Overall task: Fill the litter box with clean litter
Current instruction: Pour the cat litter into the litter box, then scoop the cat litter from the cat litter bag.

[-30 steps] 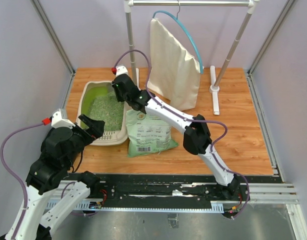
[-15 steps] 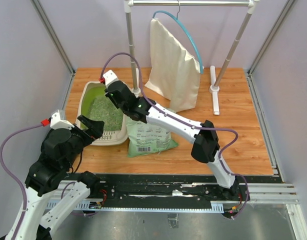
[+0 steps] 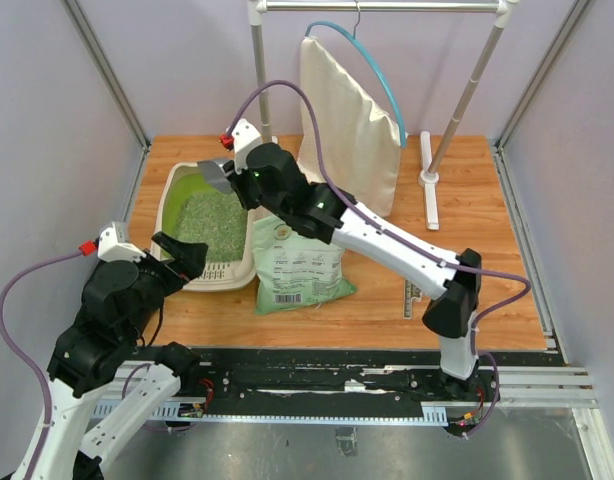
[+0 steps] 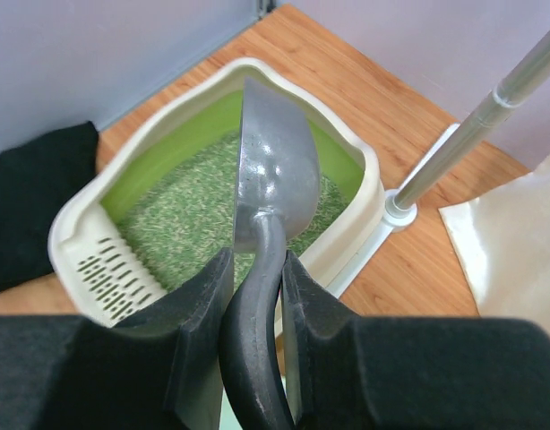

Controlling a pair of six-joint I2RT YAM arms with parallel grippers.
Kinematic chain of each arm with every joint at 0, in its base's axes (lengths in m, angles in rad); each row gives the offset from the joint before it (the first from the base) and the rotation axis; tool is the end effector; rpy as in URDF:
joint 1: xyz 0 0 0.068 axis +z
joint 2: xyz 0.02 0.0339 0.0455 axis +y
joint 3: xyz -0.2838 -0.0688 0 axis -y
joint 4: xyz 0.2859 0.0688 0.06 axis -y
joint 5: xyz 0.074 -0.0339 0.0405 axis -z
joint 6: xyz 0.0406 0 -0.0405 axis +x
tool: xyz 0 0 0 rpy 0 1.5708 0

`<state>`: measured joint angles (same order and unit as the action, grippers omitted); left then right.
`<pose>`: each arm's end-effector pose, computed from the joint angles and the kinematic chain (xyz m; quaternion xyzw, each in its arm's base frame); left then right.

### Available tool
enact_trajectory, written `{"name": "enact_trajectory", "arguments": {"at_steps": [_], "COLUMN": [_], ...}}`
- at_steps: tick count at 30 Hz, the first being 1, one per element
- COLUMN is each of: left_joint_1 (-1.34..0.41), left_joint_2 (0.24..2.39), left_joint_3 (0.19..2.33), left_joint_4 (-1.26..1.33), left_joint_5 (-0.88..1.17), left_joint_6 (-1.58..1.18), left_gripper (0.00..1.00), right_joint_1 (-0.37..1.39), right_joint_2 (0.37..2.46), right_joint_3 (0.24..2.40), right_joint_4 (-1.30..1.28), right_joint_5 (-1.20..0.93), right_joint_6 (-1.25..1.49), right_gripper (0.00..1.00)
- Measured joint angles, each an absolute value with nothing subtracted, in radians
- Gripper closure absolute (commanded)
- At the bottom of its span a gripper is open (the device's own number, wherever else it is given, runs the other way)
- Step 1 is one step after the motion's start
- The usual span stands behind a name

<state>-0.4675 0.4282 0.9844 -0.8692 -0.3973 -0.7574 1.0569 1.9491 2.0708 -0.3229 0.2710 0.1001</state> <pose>0.0776 -0.0216 0.3989 -0.2294 0.7677 -0.2009 0.5636 0.2612 0.4407 0.4489 -0.2775 0.7206 0.2551 0.5819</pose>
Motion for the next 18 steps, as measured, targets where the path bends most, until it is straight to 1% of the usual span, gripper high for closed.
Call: {"name": "enact_trajectory", "arguments": {"at_steps": [7,10,13,17,18], "left_joint_1": [-0.467,-0.467,-0.467,-0.467,-0.467], "left_joint_2": [0.419,0.417,0.418,0.426,0.428], "left_joint_3": [0.971,0.954,0.936,0.925,0.921], "left_joint_4": [-0.833,-0.813,-0.802,-0.783,-0.775], "left_joint_5": [-0.359,-0.338,-0.322,-0.308,-0.302], "left_joint_6": [-0.756,-0.756,-0.757,-0.757,-0.756], "left_gripper": [0.0,0.0,0.0,0.0,0.0], "right_joint_1": [1.049,1.017,0.937,0.799,0.79], "right_joint_2": [1.737,1.617,1.494,1.326,1.314], "right_joint_3": [1.941,1.839,1.707,1.47,1.419], "right_joint_4": [-0.344,-0.353,-0.347,-0.309,-0.307], "right_joint_5": [0.217,0.163,0.07,-0.065,-0.086], "right_joint_6": [0.169,0.225,0.313,0.474,0.504], "right_gripper": [0.99,0.99,0.99,0.99,0.99]}}
